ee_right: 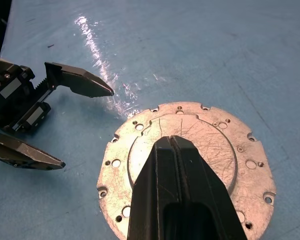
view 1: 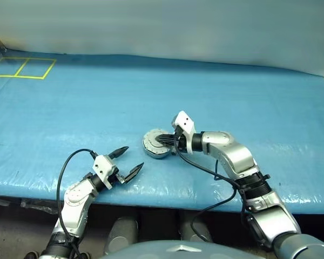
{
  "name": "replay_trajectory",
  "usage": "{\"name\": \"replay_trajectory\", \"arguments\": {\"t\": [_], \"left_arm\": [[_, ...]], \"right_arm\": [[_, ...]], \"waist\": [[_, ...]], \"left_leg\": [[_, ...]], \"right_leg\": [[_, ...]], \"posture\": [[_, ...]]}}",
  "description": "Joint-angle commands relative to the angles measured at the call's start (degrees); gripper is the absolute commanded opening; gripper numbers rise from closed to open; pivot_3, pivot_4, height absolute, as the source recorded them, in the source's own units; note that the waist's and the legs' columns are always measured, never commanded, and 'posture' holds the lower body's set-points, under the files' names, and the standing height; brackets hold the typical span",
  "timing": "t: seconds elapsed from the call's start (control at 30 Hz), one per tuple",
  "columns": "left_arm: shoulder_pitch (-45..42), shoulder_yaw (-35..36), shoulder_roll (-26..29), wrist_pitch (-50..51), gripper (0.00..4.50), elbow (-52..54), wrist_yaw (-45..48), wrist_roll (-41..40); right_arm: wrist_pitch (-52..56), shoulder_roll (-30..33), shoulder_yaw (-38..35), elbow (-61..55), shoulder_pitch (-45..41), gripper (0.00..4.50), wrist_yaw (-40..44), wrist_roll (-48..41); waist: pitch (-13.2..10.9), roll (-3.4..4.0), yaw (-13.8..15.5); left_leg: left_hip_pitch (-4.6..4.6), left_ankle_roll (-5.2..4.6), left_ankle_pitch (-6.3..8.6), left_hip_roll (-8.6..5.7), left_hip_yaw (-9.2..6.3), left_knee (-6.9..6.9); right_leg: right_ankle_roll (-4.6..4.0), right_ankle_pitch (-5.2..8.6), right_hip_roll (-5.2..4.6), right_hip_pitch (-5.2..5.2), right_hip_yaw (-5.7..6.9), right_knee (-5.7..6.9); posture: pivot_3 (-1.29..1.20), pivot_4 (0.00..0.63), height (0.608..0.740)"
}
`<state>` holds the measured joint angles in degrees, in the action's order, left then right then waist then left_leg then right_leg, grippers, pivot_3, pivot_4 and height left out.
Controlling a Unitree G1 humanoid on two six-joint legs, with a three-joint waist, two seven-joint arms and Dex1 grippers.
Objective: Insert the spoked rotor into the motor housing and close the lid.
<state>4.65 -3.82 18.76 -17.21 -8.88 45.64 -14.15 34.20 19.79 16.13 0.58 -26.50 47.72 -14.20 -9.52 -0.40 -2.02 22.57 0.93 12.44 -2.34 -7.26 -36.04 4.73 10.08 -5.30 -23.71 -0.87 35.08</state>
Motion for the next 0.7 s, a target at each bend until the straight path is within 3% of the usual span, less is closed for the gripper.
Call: {"name": "replay_trajectory", "arguments": {"t": [0.03, 0.37, 0.47, 0.7], "left_arm": [[-0.73, 0.07, 0.39, -0.02, 4.41, 2.60, 0.38, -0.47], [-1.00, -0.03, 0.15, 0.17, 4.41, 2.88, 0.74, -0.47], [-1.20, -0.07, 0.11, 0.18, 4.41, 2.91, 0.74, -0.43], [-1.37, -0.28, -0.03, 0.28, 4.41, 3.05, 0.61, -0.26]], "right_arm": [[-1.05, -0.43, 0.93, -0.50, 0.71, 0.02, -2.25, 2.12], [-2.92, -0.75, 1.69, 0.66, 2.80, 0.02, -4.43, 3.95], [-2.66, -0.94, 1.20, -0.68, 3.10, 0.66, -3.88, 3.03], [-3.01, -1.09, 0.94, -2.58, 3.41, 2.91, -4.54, 3.07]], "waist": [[0.01, -0.02, -0.06], [0.15, -0.03, -0.02], [0.17, -0.04, -0.01], [0.17, -0.03, -0.02]], "left_leg": [[-0.02, 0.00, 0.00, 0.00, 0.01, 0.00], [-0.12, 0.02, -0.01, 0.00, 0.00, -0.03], [-0.12, 0.01, -0.01, 0.00, 0.00, -0.03], [-0.12, 0.01, -0.01, 0.01, -0.01, -0.03]], "right_leg": [[0.00, 0.00, 0.00, 0.02, -0.01, 0.00], [-0.01, 0.01, 0.00, 0.13, 0.00, 0.01], [-0.02, 0.01, 0.00, 0.13, 0.00, 0.01], [-0.02, 0.02, 0.00, 0.12, 0.00, 0.01]], "posture": [[0.00, 0.150, 0.740], [0.00, 0.150, 0.740], [0.00, 0.150, 0.740], [0.00, 0.150, 0.740]]}}
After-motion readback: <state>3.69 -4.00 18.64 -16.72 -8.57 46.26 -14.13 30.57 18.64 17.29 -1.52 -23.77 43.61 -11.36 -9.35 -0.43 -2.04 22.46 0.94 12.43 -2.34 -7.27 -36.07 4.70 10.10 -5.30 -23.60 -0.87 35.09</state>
